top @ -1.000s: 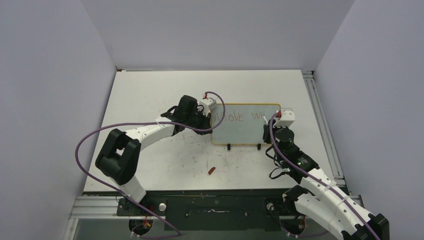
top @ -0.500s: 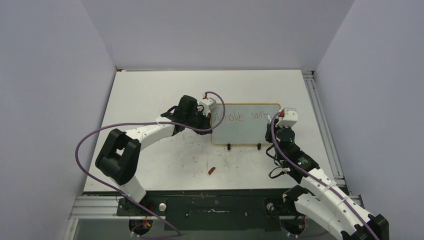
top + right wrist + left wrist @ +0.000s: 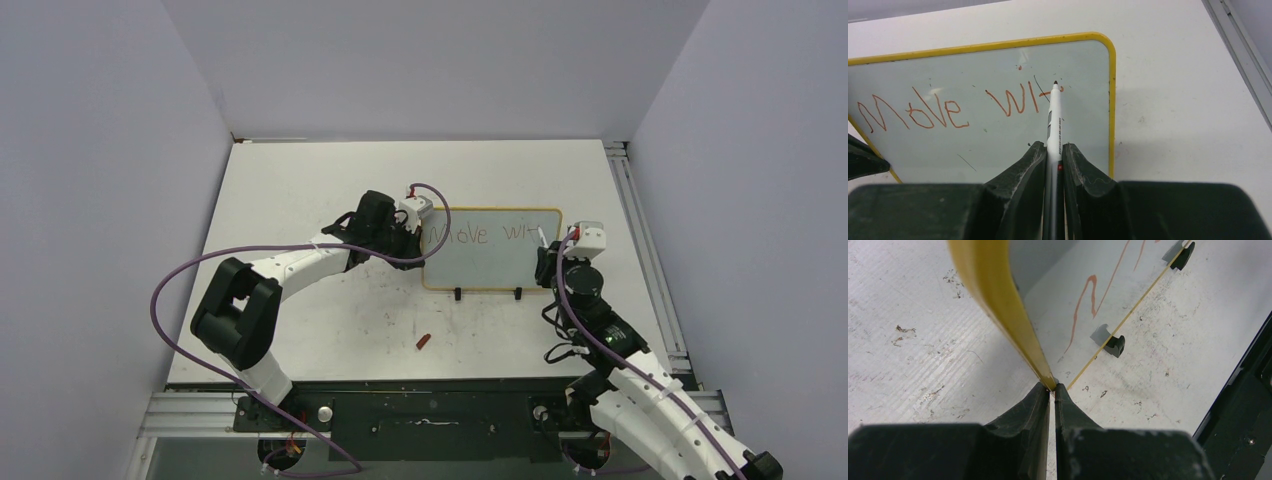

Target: Write a sentence on the whiteboard

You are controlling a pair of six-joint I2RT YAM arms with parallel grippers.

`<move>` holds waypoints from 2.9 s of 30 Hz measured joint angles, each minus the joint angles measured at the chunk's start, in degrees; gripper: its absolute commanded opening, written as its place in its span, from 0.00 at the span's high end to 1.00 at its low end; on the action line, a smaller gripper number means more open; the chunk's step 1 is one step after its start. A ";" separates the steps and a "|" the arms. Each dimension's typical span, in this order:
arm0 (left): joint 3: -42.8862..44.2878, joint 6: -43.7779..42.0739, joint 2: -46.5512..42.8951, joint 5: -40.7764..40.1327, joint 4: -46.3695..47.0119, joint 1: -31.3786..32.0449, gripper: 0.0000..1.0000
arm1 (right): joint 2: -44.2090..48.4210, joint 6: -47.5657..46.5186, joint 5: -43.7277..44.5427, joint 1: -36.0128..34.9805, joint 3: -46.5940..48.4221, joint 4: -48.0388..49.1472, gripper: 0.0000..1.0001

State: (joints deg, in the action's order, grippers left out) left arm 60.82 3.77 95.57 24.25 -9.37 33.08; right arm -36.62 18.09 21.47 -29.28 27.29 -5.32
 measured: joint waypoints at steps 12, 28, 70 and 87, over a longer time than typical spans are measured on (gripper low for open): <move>0.00 0.00 0.00 0.00 0.00 0.00 0.96 | -3.34 -2.27 -1.95 0.00 -0.04 4.20 0.95; 0.00 0.02 -0.09 0.00 -0.09 0.00 0.96 | -4.24 -2.16 -1.84 0.00 -0.04 5.11 0.95; 0.00 0.02 -0.31 -0.04 -0.46 0.00 0.96 | -4.28 1.38 -1.33 0.00 -0.37 -0.76 0.95; 0.00 0.02 -0.31 -0.02 -0.57 0.00 0.96 | -5.70 -1.64 -0.94 0.00 1.66 3.10 0.95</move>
State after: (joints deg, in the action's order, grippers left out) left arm 60.82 3.79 95.26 24.23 -9.93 33.08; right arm -42.33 16.45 20.53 -29.28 28.95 -2.22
